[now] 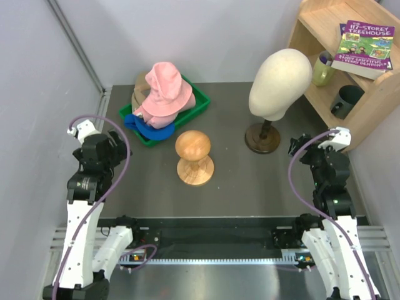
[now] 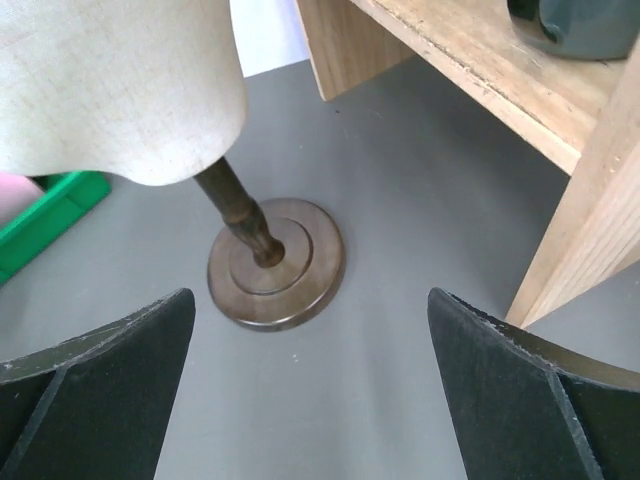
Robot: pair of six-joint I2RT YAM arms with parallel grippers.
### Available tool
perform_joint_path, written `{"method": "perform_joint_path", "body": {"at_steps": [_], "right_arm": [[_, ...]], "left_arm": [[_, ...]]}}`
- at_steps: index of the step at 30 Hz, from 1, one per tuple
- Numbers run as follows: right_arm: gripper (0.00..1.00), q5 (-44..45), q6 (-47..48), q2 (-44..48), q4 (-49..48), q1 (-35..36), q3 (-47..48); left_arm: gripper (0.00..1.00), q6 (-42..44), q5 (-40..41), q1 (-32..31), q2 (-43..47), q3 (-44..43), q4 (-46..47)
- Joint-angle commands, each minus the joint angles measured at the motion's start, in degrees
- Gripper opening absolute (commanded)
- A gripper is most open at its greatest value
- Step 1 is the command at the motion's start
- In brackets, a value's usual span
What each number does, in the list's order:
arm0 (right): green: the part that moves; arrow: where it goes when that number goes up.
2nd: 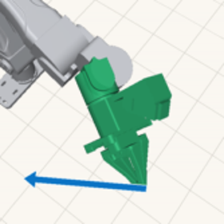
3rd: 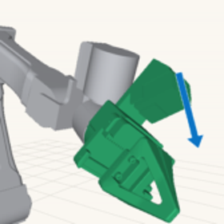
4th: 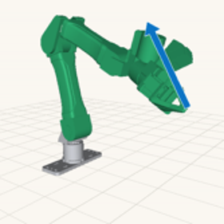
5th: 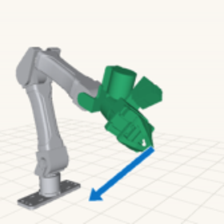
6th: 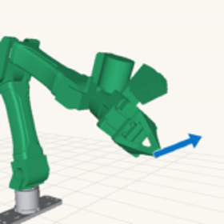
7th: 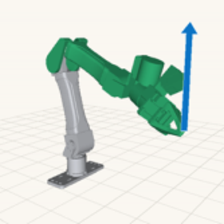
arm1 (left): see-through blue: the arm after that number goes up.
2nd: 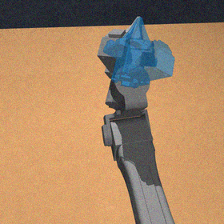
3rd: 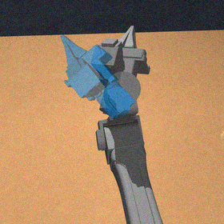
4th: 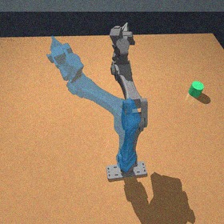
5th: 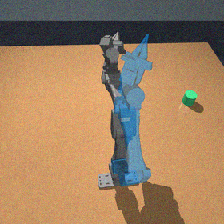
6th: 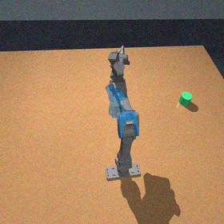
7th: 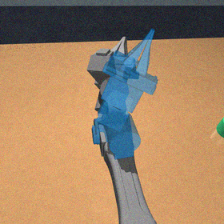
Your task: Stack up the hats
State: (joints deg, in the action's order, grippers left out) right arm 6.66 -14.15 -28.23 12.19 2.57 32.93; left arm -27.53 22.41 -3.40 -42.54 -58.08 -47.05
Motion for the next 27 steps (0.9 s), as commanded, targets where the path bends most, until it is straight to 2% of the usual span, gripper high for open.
{"method": "perform_joint_path", "body": {"at_steps": [1,3,6,11,14,15,16,19,23,27], "right_arm": [[1.00,1.0,-3.6,2.9,4.2,-0.4,3.3],[1.00,3.2,-6.5,4.7,5.2,-0.5,3.3],[1.00,0.9,-6.2,5.3,6.0,-0.4,4.5],[1.00,-1.3,-4.8,3.9,10.4,-0.5,8.1],[0.89,-6.1,1.9,3.3,13.6,-0.5,11.7],[0.88,-6.5,2.9,2.7,15.1,-0.4,13.1],[0.89,-6.2,4.1,1.7,18.8,-0.5,14.5],[0.87,-6.5,5.2,1.5,20.8,-0.4,16.8],[0.87,-8.3,2.5,1.2,18.8,-0.5,15.0],[0.87,-9.7,0.6,-0.5,14.1,-0.3,12.9]], "left_arm": [[0.99,3.8,-2.5,0.2,2.0,-3.3,-5.1],[0.99,7.6,-6.1,0.2,3.7,-3.3,-3.8],[0.99,10.4,-9.1,0.2,6.0,-3.9,-1.4],[0.99,15.2,-14.0,0.1,2.2,-7.3,1.1],[0.99,14.2,-17.9,-1.2,-1.1,-7.7,5.9],[0.99,13.3,-19.8,-1.2,-2.4,-8.3,7.2],[0.99,12.6,-20.7,-1.2,-5.2,-8.7,8.2],[0.98,10.7,-23.8,-1.3,-13.0,-12.1,11.5],[0.97,9.2,-23.1,-3.9,-23.6,-16.8,18.4],[0.97,7.2,-20.9,-6.0,-35.6,-26.5,23.3]]}}
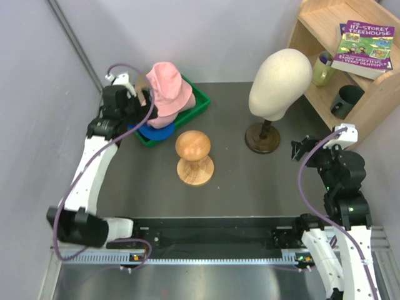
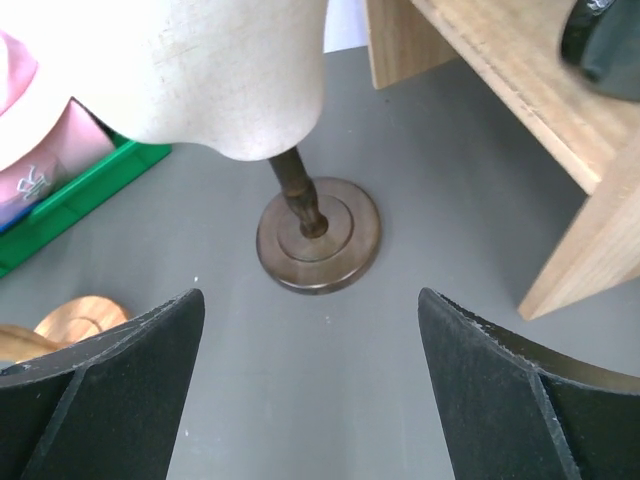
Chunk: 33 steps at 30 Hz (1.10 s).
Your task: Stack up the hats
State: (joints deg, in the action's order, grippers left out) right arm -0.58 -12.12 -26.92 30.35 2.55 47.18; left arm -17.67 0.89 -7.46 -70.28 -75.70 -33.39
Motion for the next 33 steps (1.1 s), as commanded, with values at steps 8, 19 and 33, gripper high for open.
{"method": "perform_joint_path", "body": {"at_steps": [8,19,33], "right_arm": [[0.88,-1.2,-1.3,-10.7,-11.5,-0.2,1.3],[0.88,1.8,-2.3,-14.4,-15.1,0.6,2.7],[0.85,4.0,-1.3,-12.1,-9.4,10.9,14.8]], "left_arm": [[0.89,-6.1,4.2,-2.1,-32.6,-27.3,11.2],[0.08,-1.2,11.1,-3.8,-41.0,-36.1,14.4],[0.00,2.6,-5.3,-4.6,-20.4,-29.9,16.1]]}}
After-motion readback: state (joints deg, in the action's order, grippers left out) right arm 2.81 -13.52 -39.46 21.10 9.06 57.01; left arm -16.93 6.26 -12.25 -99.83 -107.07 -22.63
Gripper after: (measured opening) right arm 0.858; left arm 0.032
